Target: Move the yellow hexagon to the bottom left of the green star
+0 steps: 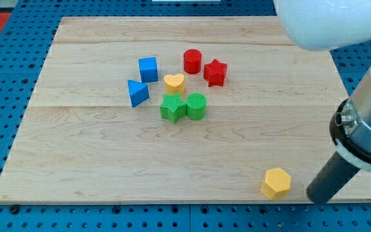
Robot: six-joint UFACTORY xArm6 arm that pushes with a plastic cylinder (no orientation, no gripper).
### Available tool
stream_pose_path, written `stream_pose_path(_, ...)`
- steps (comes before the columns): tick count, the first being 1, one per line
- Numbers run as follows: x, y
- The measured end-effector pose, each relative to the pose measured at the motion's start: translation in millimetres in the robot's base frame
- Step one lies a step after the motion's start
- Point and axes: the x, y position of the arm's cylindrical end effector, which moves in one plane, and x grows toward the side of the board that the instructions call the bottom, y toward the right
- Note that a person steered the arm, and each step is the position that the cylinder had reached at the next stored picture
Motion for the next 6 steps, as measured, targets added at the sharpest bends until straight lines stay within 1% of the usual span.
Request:
stream_pose_path(1, -23, -24)
stream_pose_path(2, -23, -90)
stream_pose_path(3, -13, -72)
stream_pose_path(4, 0, -102)
stream_pose_path(5, -1, -183)
stream_pose_path(6, -34, -176)
